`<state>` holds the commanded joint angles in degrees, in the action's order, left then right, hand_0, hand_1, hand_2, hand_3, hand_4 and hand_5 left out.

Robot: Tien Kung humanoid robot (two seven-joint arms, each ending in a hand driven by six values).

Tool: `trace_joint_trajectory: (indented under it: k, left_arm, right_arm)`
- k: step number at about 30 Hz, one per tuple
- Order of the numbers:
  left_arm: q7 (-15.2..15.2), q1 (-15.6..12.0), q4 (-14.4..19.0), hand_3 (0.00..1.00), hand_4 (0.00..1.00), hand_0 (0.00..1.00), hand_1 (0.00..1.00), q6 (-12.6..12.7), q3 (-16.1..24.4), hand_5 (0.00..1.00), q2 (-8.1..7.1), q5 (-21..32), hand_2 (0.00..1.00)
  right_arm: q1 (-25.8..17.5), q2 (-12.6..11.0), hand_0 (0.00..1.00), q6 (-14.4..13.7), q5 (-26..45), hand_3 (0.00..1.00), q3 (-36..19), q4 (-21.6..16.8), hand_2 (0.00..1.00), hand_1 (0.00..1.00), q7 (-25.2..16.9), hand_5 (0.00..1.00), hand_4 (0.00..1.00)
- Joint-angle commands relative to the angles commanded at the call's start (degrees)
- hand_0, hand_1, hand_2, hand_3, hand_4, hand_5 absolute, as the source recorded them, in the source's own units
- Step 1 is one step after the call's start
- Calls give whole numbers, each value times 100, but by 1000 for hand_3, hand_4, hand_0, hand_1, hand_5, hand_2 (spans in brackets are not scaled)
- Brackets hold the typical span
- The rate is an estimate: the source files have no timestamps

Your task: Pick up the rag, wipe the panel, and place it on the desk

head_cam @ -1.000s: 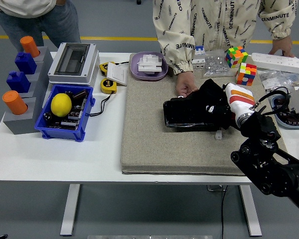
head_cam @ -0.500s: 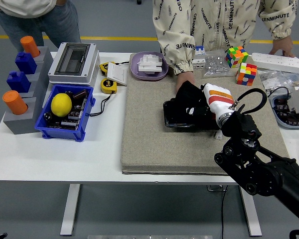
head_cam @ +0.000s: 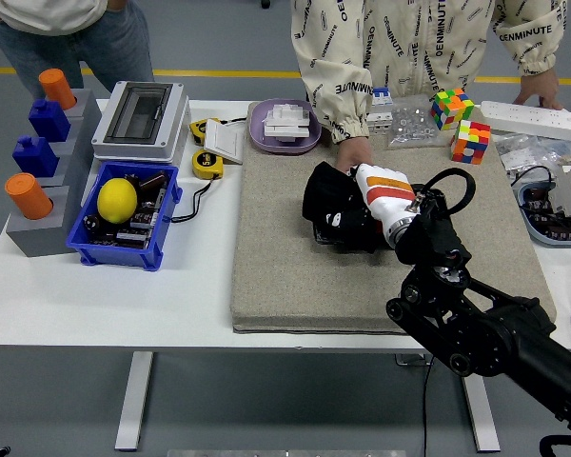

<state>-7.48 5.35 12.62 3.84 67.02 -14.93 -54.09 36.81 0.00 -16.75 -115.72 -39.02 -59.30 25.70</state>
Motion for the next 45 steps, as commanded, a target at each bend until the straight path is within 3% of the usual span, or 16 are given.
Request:
trace_joint_trajectory:
  k: [11,27,45]
  left_arm:
    - [2,18,6,580,677,651,662,0,-24,444,-14,-7,696]
    - [3,5,14,581,678,651,662,-1,65,444,23,-40,695]
    - [6,-40,13,579,676,651,662,1,181,443,60,-81,695]
  right_arm:
    - [224,0,382,-72,29,527,153,44,519,451,-17,348,938]
    - [34,0,384,-93,-22,527,-128,242,519,453,-11,347,937]
    - [-79,-708,384,-75,-89,527,-488,326,519,452,3,338,934]
